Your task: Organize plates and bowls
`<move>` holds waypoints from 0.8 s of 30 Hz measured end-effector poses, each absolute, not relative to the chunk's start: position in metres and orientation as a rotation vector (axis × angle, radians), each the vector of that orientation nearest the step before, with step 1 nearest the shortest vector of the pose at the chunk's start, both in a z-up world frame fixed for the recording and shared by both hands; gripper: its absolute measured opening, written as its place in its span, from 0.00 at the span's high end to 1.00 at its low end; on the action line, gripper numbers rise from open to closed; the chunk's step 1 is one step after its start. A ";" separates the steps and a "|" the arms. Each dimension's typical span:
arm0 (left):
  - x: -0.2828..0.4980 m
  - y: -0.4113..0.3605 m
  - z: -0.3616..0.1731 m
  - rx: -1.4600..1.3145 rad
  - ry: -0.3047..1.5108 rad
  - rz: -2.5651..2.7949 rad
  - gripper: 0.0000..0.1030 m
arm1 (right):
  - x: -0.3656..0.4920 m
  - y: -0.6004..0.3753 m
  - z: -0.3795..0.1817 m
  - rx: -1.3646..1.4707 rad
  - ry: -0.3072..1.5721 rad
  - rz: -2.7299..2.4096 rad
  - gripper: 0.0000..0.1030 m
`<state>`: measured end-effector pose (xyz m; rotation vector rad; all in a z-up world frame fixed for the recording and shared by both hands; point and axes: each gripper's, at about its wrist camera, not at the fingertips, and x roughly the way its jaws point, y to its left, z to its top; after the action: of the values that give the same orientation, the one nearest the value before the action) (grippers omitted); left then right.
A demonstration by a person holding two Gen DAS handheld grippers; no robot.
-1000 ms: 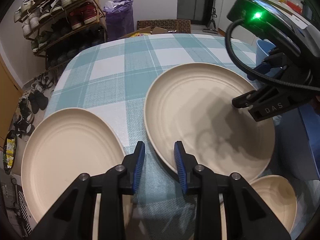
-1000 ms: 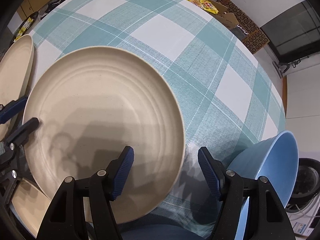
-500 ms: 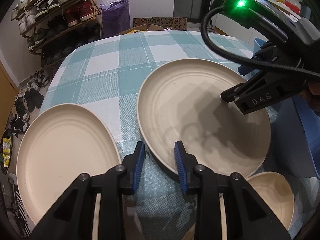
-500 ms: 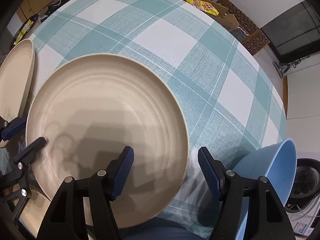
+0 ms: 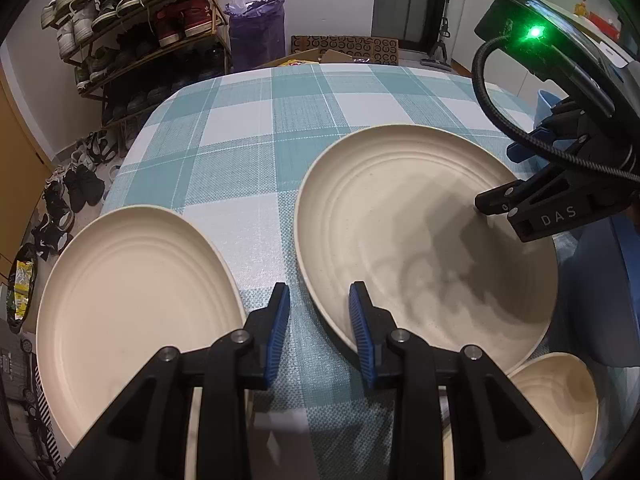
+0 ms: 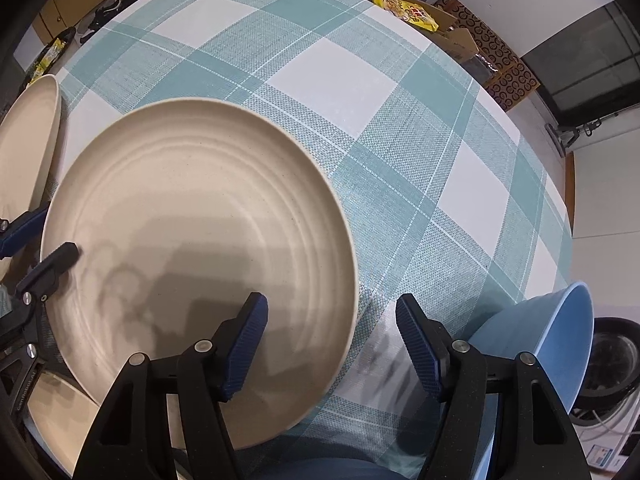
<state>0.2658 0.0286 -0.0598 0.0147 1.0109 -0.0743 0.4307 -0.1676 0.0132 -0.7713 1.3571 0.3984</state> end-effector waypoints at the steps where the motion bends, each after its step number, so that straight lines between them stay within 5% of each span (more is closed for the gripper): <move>1: 0.266 0.029 -0.060 0.015 1.011 -0.072 0.70 | 0.430 -0.167 0.013 -0.778 1.355 0.398 0.34; 17: 0.264 0.031 -0.062 -0.004 1.018 -0.078 0.70 | 0.436 -0.169 0.011 -0.692 1.416 0.445 0.34; 20: 0.263 0.028 -0.063 -0.005 1.024 -0.096 0.70 | 0.436 -0.168 0.011 -0.668 1.432 0.470 0.46; 24: 0.262 0.028 -0.063 -0.026 1.035 -0.117 0.70 | 0.434 -0.165 0.012 -0.670 1.434 0.478 0.47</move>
<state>0.2624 0.0279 -0.0630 -0.0256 1.0350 -0.1167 0.4339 -0.1652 0.0117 -0.6697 1.4342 0.4784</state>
